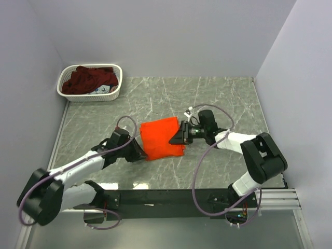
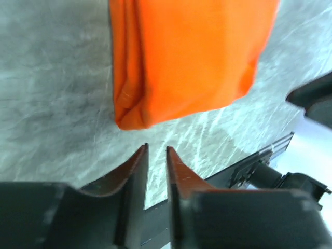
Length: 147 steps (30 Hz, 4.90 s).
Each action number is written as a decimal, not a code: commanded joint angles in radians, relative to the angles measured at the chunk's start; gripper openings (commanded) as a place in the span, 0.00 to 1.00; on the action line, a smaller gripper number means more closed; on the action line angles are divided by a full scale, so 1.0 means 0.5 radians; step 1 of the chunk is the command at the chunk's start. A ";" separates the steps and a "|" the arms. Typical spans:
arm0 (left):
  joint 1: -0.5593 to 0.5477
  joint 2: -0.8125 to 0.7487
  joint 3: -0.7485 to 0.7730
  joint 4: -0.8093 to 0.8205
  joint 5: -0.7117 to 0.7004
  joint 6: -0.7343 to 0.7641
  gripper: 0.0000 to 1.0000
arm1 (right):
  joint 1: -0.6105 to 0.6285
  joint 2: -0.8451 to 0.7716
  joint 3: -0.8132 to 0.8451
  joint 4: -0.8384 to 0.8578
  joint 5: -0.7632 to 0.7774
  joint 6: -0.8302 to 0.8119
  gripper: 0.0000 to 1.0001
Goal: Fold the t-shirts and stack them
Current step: Fold the tshirt, then neatly place the folded tshirt to the corner
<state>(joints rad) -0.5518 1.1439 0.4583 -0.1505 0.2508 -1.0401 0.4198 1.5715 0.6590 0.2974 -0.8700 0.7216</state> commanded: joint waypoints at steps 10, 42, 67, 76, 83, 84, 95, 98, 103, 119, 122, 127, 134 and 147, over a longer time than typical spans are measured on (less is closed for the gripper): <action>0.327 -0.465 0.228 -0.592 -0.305 0.178 0.43 | 0.523 0.614 0.400 0.709 0.258 0.557 0.35; 0.201 0.492 0.084 0.408 0.020 -0.006 0.18 | 0.044 0.545 -0.063 0.681 0.194 0.358 0.33; 0.294 -0.057 0.111 -0.168 -0.308 0.163 0.43 | -0.232 0.869 0.897 0.059 0.255 0.085 0.33; 0.288 -0.106 0.056 -0.178 -0.287 0.154 0.56 | -0.327 1.030 0.928 0.102 0.215 0.119 0.34; 0.263 -0.082 0.114 -0.193 -0.333 0.163 0.66 | -0.330 0.521 0.787 -0.410 0.494 -0.268 0.35; 0.260 -0.073 0.123 -0.196 -0.333 0.166 0.66 | -0.327 0.390 0.720 -0.462 0.531 -0.298 0.37; 0.238 0.191 0.271 -0.083 -0.333 0.221 0.70 | -0.238 -0.513 0.097 -0.969 0.957 -0.520 0.54; 0.238 0.311 0.317 -0.031 -0.299 0.221 0.68 | -0.217 -0.715 -0.060 -1.003 0.979 -0.480 0.54; 0.238 0.543 0.418 0.068 -0.250 0.224 0.61 | -0.202 -0.986 -0.210 -1.104 1.050 -0.437 0.54; -0.154 1.363 1.000 0.255 -0.094 0.055 0.17 | -0.205 -1.541 -0.496 -1.083 1.258 0.057 0.61; -0.219 1.532 1.258 0.234 -0.066 0.043 0.18 | -0.214 -1.593 -0.603 -0.994 1.264 0.235 0.73; -0.255 1.642 1.519 0.187 -0.045 -0.018 0.22 | -0.229 -1.585 -0.735 -0.844 1.341 0.499 0.94; -0.262 1.351 1.075 0.279 -0.213 -0.266 0.23 | -0.232 -1.545 -0.888 -0.519 1.344 0.836 0.96; -0.252 0.906 0.893 0.102 -0.462 -0.255 0.69 | -0.079 -1.336 -0.996 -0.215 1.430 1.186 0.91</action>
<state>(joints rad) -0.6800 1.6550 0.8654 -0.0586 0.0795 -1.1885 0.3531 0.8764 0.1734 0.1101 -0.1967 1.2530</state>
